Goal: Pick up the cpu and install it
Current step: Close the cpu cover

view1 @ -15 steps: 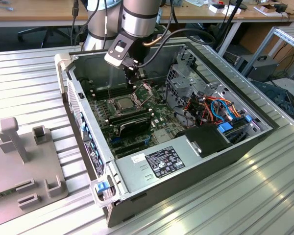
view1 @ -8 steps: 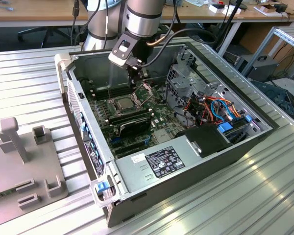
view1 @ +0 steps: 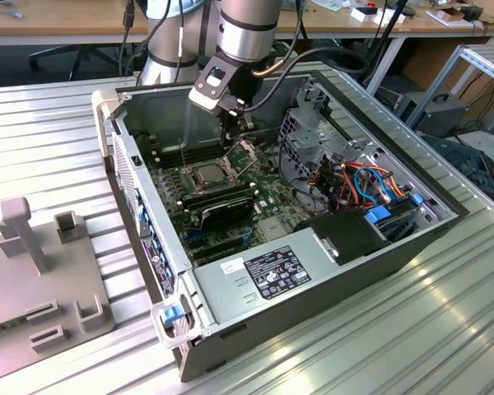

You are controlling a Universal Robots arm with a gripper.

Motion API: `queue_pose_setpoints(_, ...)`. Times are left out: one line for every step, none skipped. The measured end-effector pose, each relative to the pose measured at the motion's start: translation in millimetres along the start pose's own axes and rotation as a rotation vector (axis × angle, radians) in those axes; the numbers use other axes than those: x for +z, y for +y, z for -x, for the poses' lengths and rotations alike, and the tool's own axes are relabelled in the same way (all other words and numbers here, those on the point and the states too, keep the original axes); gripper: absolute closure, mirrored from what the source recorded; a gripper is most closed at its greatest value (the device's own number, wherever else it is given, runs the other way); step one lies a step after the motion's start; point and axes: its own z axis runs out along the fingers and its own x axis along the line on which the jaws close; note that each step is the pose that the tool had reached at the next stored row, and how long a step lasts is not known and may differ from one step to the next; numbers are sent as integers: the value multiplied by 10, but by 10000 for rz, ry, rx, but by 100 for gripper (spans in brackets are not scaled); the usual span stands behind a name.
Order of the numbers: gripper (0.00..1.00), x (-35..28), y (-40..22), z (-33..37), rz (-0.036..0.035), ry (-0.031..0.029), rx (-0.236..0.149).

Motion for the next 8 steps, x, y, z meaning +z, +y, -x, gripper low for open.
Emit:
queue_pose_setpoints(89, 0, 0, 0, 0, 1, 2)
queue_pose_setpoints(89, 0, 1, 0, 0, 1, 2)
queue_pose_setpoints(89, 0, 2, 0, 0, 0, 0)
queue_pose_setpoints(89, 0, 2, 0, 0, 1, 0)
queue_pose_setpoints(89, 1, 7, 0, 0, 1, -2)
queue_pose_setpoints(89, 1, 13, 0, 0, 0, -1)
queue_pose_setpoints(89, 1, 21, 0, 0, 1, 0)
queue_pose_setpoints(89, 2, 34, 0, 0, 1, -1)
